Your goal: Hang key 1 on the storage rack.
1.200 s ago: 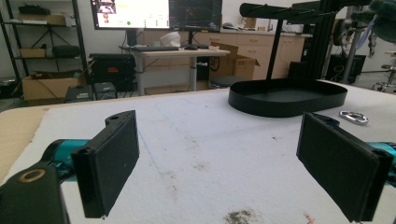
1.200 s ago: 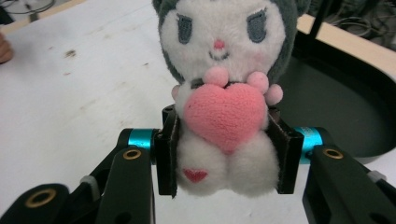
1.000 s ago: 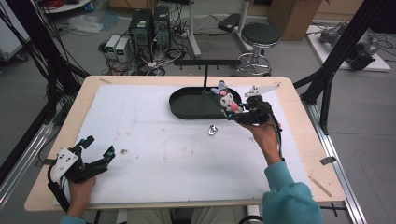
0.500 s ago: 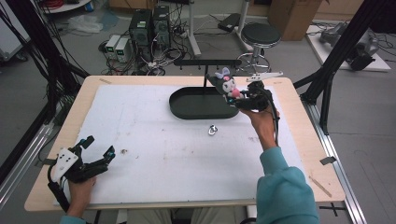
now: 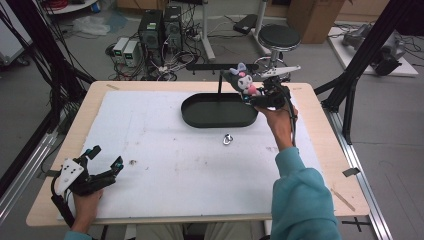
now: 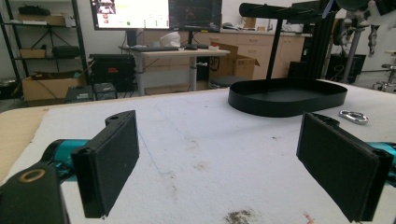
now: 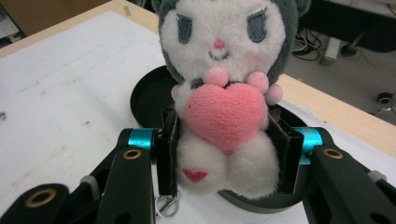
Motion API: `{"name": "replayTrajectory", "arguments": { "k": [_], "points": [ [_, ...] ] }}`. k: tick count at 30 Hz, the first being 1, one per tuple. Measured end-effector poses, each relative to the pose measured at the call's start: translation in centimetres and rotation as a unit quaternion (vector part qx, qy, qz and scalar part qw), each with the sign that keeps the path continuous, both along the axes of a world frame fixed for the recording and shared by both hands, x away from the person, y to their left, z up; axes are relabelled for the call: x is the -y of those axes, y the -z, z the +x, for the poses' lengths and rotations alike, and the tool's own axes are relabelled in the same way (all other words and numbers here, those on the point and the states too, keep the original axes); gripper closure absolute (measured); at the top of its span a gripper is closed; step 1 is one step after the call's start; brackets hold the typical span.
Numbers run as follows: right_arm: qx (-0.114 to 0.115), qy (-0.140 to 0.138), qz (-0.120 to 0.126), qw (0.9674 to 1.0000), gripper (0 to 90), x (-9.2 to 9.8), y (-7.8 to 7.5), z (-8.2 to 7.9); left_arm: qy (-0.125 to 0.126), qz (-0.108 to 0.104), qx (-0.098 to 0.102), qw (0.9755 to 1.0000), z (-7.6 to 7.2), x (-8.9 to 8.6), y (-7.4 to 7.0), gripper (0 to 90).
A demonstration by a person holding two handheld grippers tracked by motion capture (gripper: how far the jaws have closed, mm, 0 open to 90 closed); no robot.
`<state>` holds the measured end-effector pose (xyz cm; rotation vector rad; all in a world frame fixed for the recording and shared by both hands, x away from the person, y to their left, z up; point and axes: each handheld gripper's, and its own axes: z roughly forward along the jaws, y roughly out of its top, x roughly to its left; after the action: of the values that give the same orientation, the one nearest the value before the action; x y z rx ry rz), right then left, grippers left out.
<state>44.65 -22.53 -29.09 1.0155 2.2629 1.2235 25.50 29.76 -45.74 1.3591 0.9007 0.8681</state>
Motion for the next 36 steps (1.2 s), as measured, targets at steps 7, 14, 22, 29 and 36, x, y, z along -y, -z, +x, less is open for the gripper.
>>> {"name": "replayTrajectory", "arguments": {
  "k": [7,14,22,29,36],
  "points": [
    [-0.011,0.012,0.003,0.9999,54.5,-0.2,-0.5,0.8,0.000,-0.001,0.000,1.0000,0.0,0.0,0.0,13.5],
    [-0.012,0.019,0.000,0.9998,54.6,-0.3,-0.6,1.6,0.000,0.000,-0.001,1.0000,0.0,0.0,0.0,13.5],
    [-0.014,0.026,0.012,0.9995,54.5,-0.2,-0.2,2.3,0.000,-0.001,-0.002,1.0000,0.0,0.0,0.0,13.5],
    [-0.016,0.029,0.010,0.9994,54.5,-0.3,-0.1,2.9,0.000,-0.001,-0.003,1.0000,0.0,-0.1,0.0,13.5],
    [-0.015,0.037,0.014,0.9991,54.5,-0.4,0.0,3.3,-0.001,-0.001,-0.002,1.0000,0.0,0.0,0.0,13.5]
  ]
}}
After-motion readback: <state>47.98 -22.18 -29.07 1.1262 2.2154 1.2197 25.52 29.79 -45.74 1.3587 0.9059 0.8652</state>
